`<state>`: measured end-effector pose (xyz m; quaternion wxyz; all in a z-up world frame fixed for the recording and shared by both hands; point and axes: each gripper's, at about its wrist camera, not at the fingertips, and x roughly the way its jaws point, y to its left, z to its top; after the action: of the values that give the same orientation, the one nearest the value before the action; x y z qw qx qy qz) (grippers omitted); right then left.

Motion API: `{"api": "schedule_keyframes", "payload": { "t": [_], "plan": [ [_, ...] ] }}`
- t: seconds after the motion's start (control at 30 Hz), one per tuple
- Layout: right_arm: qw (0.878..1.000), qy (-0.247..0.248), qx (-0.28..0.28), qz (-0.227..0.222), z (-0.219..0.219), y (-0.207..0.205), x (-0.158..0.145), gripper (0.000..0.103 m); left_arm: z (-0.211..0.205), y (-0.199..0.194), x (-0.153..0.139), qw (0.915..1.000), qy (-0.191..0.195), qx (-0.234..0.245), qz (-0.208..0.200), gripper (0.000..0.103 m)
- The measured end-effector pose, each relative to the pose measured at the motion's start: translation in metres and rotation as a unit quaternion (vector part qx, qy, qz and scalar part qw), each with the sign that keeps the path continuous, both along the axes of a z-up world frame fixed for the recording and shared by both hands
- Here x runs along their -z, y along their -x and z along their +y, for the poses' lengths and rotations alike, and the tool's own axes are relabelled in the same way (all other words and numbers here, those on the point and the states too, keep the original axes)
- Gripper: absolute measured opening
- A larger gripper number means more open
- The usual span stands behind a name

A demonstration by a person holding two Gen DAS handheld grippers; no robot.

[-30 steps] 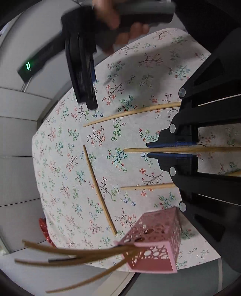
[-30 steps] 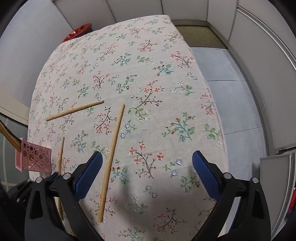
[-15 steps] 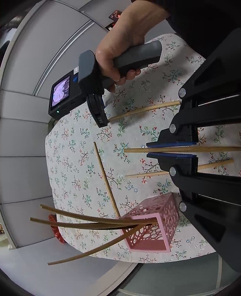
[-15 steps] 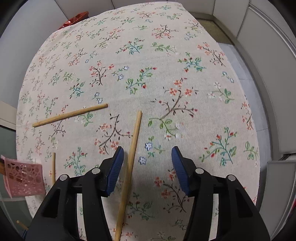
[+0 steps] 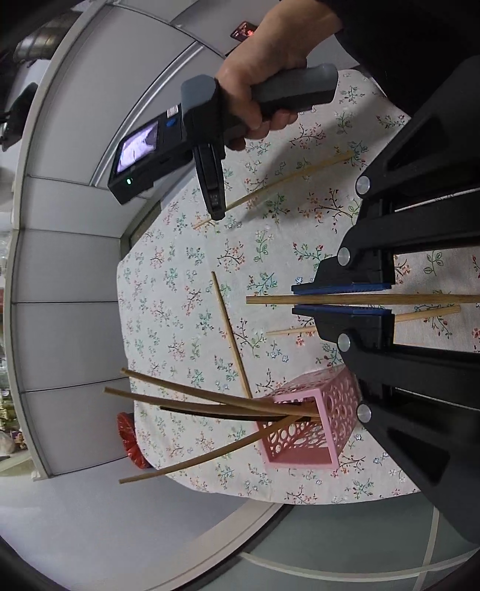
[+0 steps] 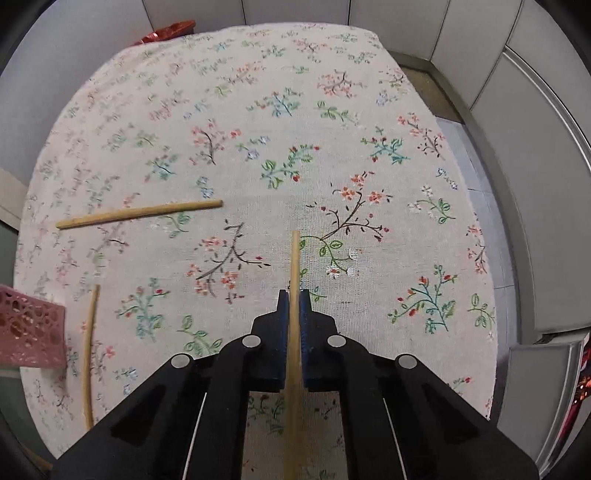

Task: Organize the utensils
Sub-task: 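Lift both held chopsticks over the pink holder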

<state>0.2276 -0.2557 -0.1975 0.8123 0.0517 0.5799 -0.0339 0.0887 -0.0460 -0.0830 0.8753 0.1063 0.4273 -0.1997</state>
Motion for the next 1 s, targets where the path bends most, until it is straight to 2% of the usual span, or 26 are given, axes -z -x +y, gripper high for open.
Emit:
{"api": "schedule_keyframes", "payload": {
  "t": [0.23,0.43,0.6,0.87,1.0],
  "plan": [
    [0.997,-0.030,-0.017,-0.068,0.002,0.031,-0.051,0.005,0.003,0.013,-0.023,0.9991,0.024,0.000,-0.034,0.005],
    [0.989,-0.050,-0.037,-0.135,0.007,0.062,-0.100,0.005,0.016,0.021,-0.050,0.9954,0.061,-0.013,-0.073,0.005],
    [0.979,-0.069,-0.048,-0.188,0.007,0.084,-0.138,0.005,0.034,0.027,-0.083,0.9865,0.105,-0.033,-0.121,0.005],
    [0.962,-0.077,-0.063,-0.256,0.012,0.102,-0.184,0.005,0.064,0.033,-0.128,0.9680,0.143,-0.072,-0.194,0.005],
    [0.951,-0.091,-0.075,-0.286,0.022,0.110,-0.204,0.005,0.076,0.031,-0.139,0.9567,0.128,-0.106,-0.239,0.005]
  ]
}}
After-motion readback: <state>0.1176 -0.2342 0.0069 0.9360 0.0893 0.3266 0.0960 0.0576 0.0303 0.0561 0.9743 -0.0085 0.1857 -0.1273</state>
